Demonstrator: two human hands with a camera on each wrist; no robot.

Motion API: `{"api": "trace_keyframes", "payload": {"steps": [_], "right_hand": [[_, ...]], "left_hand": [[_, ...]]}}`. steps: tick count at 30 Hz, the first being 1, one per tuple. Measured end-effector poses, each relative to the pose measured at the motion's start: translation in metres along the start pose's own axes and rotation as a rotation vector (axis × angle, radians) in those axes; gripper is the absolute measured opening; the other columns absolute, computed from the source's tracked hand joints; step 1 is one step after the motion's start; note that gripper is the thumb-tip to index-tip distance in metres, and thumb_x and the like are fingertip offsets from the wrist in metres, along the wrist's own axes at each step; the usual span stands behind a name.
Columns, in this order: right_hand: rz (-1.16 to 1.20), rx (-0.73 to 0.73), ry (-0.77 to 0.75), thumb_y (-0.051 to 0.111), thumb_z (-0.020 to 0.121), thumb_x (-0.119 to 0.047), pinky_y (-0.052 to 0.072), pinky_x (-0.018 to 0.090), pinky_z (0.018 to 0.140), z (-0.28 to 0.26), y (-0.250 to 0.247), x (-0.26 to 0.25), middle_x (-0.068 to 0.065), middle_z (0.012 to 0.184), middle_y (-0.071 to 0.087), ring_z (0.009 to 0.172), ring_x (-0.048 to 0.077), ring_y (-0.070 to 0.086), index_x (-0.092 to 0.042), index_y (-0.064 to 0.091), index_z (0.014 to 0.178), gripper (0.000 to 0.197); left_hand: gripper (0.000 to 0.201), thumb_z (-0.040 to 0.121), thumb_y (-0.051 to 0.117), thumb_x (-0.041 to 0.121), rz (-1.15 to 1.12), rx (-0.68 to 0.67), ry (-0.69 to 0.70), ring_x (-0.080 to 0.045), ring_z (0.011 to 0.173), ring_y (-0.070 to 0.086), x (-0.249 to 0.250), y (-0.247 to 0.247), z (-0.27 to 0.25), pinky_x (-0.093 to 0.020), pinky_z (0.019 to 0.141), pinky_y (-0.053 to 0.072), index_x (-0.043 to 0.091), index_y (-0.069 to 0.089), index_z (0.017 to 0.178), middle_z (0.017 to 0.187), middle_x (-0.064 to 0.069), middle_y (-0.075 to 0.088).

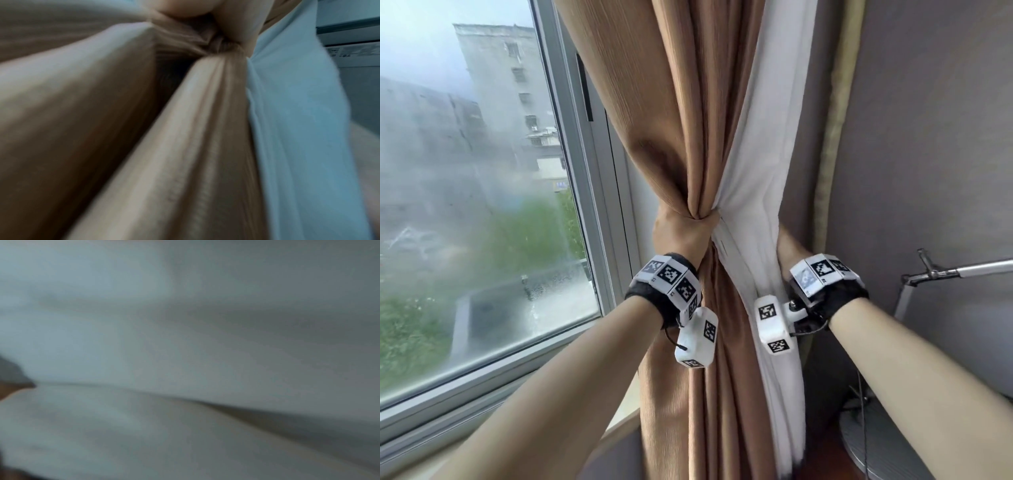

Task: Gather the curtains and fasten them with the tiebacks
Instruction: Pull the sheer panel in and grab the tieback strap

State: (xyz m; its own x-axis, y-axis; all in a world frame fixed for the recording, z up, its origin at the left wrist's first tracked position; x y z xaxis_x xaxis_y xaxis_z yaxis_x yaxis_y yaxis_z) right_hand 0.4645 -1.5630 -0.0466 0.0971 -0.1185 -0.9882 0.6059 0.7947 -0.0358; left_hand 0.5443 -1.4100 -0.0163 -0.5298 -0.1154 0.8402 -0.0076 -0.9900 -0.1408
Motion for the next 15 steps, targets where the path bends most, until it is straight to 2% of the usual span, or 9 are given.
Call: {"api": "trace_keyframes", "payload": {"steps": [2, 4, 6, 8, 9, 10, 11, 13, 15], "right_hand": [[0.115, -0.059, 0.018, 0.032, 0.099, -0.039, 0.042, 0.033, 0.102, -0.01, 0.007, 0.0, 0.005, 0.102, 0.068, 0.096, 0.017, 0.058, -0.012, 0.057, 0.113, 0.039], [0.079, -0.164, 0.023, 0.03, 0.091, -0.057, 0.037, 0.035, 0.108, -0.024, 0.016, -0.002, 0.005, 0.125, 0.058, 0.111, 0.017, 0.055, -0.016, 0.049, 0.129, 0.059], [0.001, -0.192, -0.043, 0.033, 0.082, -0.067, 0.027, 0.021, 0.111, -0.035, 0.024, -0.007, -0.002, 0.141, 0.046, 0.127, 0.008, 0.045, -0.021, 0.038, 0.137, 0.071], [-0.05, -0.234, -0.117, 0.053, 0.05, -0.085, 0.031, 0.001, 0.092, -0.051, 0.038, -0.017, -0.021, 0.117, 0.055, 0.105, -0.015, 0.049, -0.029, 0.041, 0.125, 0.094], [-0.088, -0.238, -0.151, 0.059, 0.031, -0.089, 0.034, -0.002, 0.083, -0.056, 0.043, -0.022, -0.025, 0.103, 0.056, 0.094, -0.019, 0.049, -0.031, 0.045, 0.116, 0.104], [-0.124, -0.235, -0.163, 0.063, 0.025, -0.087, 0.036, 0.001, 0.084, -0.054, 0.047, -0.024, -0.023, 0.1, 0.058, 0.094, -0.016, 0.051, -0.03, 0.05, 0.111, 0.105], [-0.142, -0.225, -0.166, 0.068, 0.032, -0.081, 0.037, 0.008, 0.092, -0.05, 0.052, -0.025, -0.017, 0.106, 0.062, 0.103, -0.007, 0.055, -0.025, 0.055, 0.112, 0.098], [-0.18, -0.207, -0.165, 0.073, 0.063, -0.056, 0.034, 0.025, 0.108, -0.045, 0.062, -0.027, 0.001, 0.123, 0.061, 0.123, 0.013, 0.051, -0.012, 0.056, 0.123, 0.077], [-0.207, -0.24, -0.193, 0.069, 0.08, -0.03, 0.03, 0.031, 0.113, -0.045, 0.07, -0.027, 0.009, 0.131, 0.056, 0.128, 0.018, 0.047, -0.007, 0.052, 0.128, 0.057]], "left_hand": [[0.055, 0.069, 0.076, 0.032, -0.015, -0.008, -0.009, -0.025, 0.099, 0.062, -0.001, -0.005, 0.0, -0.025, 0.075, 0.044, 0.017, 0.054, 0.116, 0.108, -0.002, 0.067], [0.055, 0.07, 0.075, 0.032, -0.028, -0.016, -0.013, -0.026, 0.1, 0.062, -0.002, -0.008, 0.001, -0.025, 0.075, 0.044, 0.018, 0.053, 0.118, 0.109, -0.002, 0.067], [0.059, 0.07, 0.074, 0.034, -0.022, -0.018, -0.01, -0.026, 0.103, 0.061, -0.002, -0.011, 0.001, -0.026, 0.078, 0.044, 0.02, 0.05, 0.122, 0.112, -0.001, 0.066], [0.062, 0.07, 0.072, 0.037, -0.022, -0.058, 0.021, -0.026, 0.106, 0.06, -0.004, -0.012, 0.001, -0.026, 0.08, 0.043, 0.021, 0.048, 0.125, 0.115, -0.001, 0.065], [0.064, 0.07, 0.071, 0.04, -0.026, -0.091, 0.056, -0.024, 0.108, 0.06, -0.006, -0.012, -0.001, -0.024, 0.08, 0.042, 0.021, 0.048, 0.127, 0.117, 0.0, 0.064], [0.069, 0.069, 0.07, 0.045, -0.043, -0.148, 0.106, -0.019, 0.11, 0.058, -0.006, -0.012, -0.004, -0.022, 0.081, 0.041, 0.021, 0.047, 0.129, 0.121, 0.001, 0.062], [0.075, 0.067, 0.067, 0.049, -0.076, -0.22, 0.165, -0.015, 0.114, 0.056, -0.006, -0.011, -0.008, -0.022, 0.086, 0.042, 0.019, 0.046, 0.132, 0.125, 0.002, 0.059], [0.08, 0.07, 0.065, 0.049, -0.161, -0.371, 0.205, -0.011, 0.124, 0.05, -0.014, -0.014, -0.015, -0.027, 0.101, 0.043, 0.011, 0.043, 0.137, 0.135, -0.002, 0.054], [0.073, 0.079, 0.062, 0.04, -0.279, -0.533, 0.172, -0.01, 0.127, 0.048, -0.017, -0.025, -0.013, -0.025, 0.105, 0.041, 0.005, 0.04, 0.139, 0.138, -0.005, 0.051]]}}
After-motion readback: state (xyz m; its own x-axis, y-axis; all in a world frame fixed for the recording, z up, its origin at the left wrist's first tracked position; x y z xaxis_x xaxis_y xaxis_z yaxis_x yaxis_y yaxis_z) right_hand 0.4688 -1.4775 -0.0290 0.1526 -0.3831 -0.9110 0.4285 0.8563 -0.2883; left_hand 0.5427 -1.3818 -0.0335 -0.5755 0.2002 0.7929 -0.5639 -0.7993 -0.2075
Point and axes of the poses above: each hand's wrist, its own z-axis towards the middle knuckle, its own y-axis out of the palm, x = y × z, the point moved 5 cm from there along z, towards the middle knuckle
